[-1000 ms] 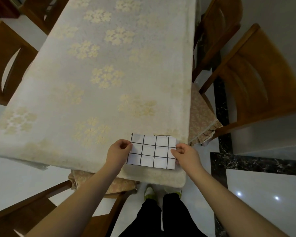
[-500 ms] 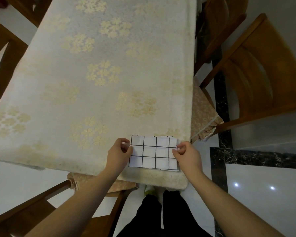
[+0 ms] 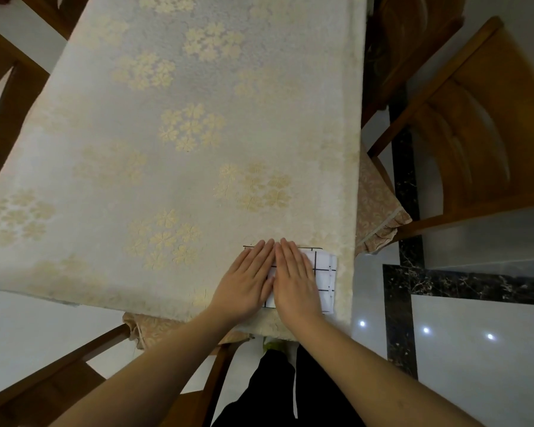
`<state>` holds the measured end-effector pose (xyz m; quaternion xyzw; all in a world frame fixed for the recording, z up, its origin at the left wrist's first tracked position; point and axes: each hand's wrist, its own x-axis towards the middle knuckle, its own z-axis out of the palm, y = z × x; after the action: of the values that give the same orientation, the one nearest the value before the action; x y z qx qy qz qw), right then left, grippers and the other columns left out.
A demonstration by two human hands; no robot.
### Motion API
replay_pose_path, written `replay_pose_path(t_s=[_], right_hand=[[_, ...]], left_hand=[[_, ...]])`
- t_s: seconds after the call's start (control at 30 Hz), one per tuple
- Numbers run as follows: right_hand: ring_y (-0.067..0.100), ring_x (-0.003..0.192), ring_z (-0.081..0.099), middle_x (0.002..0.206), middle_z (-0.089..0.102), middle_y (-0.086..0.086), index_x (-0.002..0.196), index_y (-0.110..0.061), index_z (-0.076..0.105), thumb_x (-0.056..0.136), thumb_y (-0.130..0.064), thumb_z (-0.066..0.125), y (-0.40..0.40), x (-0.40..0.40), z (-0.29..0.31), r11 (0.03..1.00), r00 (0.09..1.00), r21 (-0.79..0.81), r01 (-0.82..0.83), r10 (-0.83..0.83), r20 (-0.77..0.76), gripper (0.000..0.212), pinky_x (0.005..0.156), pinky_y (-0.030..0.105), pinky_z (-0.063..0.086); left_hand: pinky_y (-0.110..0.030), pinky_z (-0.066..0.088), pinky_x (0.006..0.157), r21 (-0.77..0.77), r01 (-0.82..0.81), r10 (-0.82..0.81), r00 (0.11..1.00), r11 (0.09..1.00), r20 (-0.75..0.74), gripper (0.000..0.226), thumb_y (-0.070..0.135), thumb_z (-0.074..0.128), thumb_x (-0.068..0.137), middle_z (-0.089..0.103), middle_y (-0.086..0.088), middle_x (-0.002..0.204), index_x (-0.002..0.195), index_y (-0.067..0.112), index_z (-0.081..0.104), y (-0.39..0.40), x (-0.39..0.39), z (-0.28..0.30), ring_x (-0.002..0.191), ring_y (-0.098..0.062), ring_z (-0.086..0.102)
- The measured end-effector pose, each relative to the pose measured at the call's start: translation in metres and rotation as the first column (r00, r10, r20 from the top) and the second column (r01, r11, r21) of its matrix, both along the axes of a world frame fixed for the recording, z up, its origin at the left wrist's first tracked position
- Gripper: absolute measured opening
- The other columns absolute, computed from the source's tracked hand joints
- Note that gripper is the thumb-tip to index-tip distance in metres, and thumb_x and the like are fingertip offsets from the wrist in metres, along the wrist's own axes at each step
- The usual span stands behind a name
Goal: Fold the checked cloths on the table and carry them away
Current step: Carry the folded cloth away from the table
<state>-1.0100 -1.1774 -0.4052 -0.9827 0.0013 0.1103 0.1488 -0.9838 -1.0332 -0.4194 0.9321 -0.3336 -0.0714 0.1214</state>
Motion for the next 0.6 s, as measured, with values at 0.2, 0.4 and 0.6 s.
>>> replay_pose_path(t_s=[0.2, 0.4, 0.6], right_hand=[[0.019, 0.147, 0.024, 0.159, 0.026, 0.008, 0.151, -0.006, 0.029, 0.097, -0.044, 0.026, -0.019, -0.005, -0.013, 0.996, 0.998, -0.081, 0.034, -0.037, -0.042, 0.066, 0.118, 0.038, 0.013], [0.018, 0.15, 0.014, 0.163, 0.013, 0.006, 0.155, -0.009, 0.018, 0.097, -0.046, 0.029, -0.051, -0.018, -0.014, 0.991, 0.991, -0.059, 0.121, -0.124, -0.052, 0.07, 0.12, 0.037, 0.01], [0.017, 0.15, 0.006, 0.164, 0.008, 0.007, 0.155, -0.008, 0.012, 0.097, -0.049, 0.021, -0.054, -0.015, -0.011, 0.994, 0.991, -0.07, 0.083, -0.09, -0.103, 0.072, 0.121, 0.035, 0.003]], left_hand=[[-0.041, 0.019, 0.121, 0.091, -0.05, 0.058, 0.995, 0.995, -0.082, 0.062, 0.045, 0.026, 0.103, 0.014, -0.005, 0.164, 0.155, 0.012, 0.019, 0.002, 0.004, -0.004, 0.152, -0.017, 0.009], [-0.041, 0.006, 0.122, 0.216, -0.15, 0.18, 0.976, 0.965, -0.124, 0.091, 0.074, 0.027, 0.091, 0.002, -0.003, 0.165, 0.157, 0.014, 0.006, 0.02, 0.009, -0.001, 0.152, -0.018, 0.001], [-0.041, 0.001, 0.122, 0.278, -0.134, 0.181, 0.972, 0.951, -0.153, 0.098, 0.08, 0.018, 0.087, -0.009, -0.004, 0.164, 0.156, 0.014, -0.003, 0.019, 0.012, 0.007, 0.151, -0.02, -0.007]])
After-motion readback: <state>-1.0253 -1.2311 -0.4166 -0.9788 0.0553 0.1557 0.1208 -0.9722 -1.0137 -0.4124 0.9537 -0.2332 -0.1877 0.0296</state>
